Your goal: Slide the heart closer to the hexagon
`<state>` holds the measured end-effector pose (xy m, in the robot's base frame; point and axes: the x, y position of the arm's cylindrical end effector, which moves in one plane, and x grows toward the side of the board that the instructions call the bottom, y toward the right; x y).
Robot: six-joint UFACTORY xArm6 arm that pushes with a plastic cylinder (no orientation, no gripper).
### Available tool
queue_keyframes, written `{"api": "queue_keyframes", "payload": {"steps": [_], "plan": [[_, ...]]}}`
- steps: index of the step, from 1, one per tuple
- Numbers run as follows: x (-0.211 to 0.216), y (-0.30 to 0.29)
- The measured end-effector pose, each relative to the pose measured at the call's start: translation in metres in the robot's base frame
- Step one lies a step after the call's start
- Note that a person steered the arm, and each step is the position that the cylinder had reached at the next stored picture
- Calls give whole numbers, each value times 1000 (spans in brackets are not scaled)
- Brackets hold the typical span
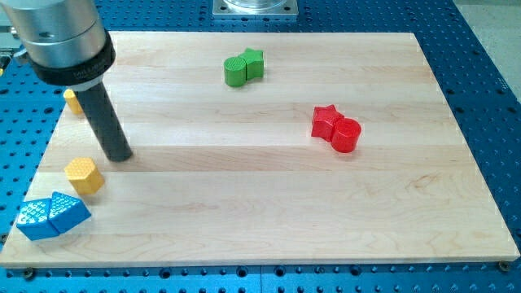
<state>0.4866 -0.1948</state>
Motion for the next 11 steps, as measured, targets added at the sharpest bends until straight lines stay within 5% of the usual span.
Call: {"api": "queue_keyframes", "payload": {"steps": [2, 4, 5, 6, 7, 9, 10, 11], "plan": [[47, -13], [-122, 35], [-172, -2], [-160, -45], [-98, -57], [-124, -86], [-96, -109], [1, -68]]}}
